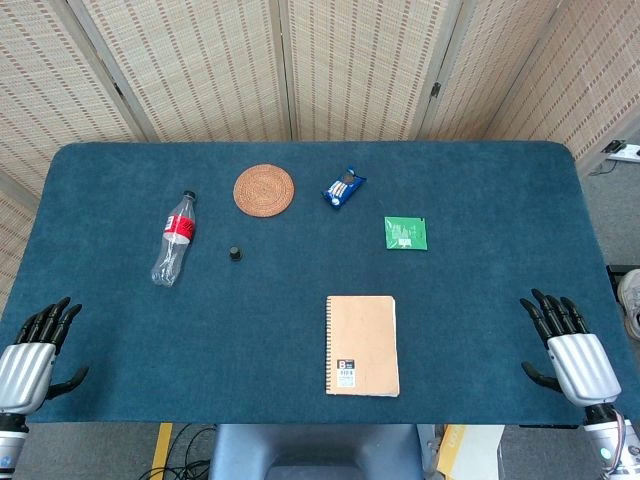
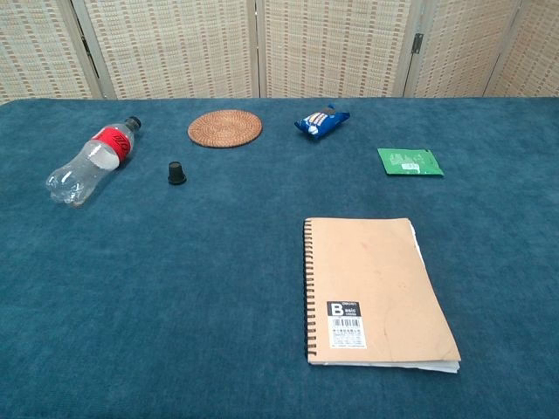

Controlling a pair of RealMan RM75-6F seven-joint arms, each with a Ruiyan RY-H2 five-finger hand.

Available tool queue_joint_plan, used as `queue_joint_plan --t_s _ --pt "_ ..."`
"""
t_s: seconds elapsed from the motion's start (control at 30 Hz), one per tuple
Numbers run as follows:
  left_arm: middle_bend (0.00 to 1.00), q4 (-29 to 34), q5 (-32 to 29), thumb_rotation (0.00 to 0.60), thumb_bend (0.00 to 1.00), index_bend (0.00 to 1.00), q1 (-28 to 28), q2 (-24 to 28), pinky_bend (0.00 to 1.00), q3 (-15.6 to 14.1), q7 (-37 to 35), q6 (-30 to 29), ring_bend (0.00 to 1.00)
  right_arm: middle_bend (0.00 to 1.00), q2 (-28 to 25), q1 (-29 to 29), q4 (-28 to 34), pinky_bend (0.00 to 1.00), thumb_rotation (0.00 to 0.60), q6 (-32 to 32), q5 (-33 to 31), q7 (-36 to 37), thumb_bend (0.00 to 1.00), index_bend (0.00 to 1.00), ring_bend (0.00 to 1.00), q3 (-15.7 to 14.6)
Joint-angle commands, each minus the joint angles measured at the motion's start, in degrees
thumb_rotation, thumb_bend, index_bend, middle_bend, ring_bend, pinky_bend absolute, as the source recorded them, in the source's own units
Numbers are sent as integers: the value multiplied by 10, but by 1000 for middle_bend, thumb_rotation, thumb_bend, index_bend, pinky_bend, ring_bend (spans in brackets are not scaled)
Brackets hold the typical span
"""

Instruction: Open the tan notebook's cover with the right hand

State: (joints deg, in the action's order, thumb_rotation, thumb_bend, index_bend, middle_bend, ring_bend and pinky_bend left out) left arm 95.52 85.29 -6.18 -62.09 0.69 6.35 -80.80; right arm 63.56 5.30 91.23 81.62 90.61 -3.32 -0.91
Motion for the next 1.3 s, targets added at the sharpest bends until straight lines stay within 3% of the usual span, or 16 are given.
queue_joint_plan --t_s 0.03,0.63,1.0,1.3 --pt "40 0 5 600 272 73 1 0 129 -1 0 -5 27 0 2 0 0 0 600 -2 0 -3 263 0 0 -1" --pt "40 3 -15 600 272 80 2 3 129 3 -5 -3 27 0 44 21 -22 0 600 -30 14 -6 276 0 0 -2" --pt "40 3 -36 600 272 80 -1 6 129 11 -15 7 27 0 161 100 -130 0 600 -105 55 23 342 0 0 5" --pt "40 0 -38 600 272 80 0 16 129 14 -43 7 27 0 243 127 -192 0 600 -102 64 41 348 0 0 10"
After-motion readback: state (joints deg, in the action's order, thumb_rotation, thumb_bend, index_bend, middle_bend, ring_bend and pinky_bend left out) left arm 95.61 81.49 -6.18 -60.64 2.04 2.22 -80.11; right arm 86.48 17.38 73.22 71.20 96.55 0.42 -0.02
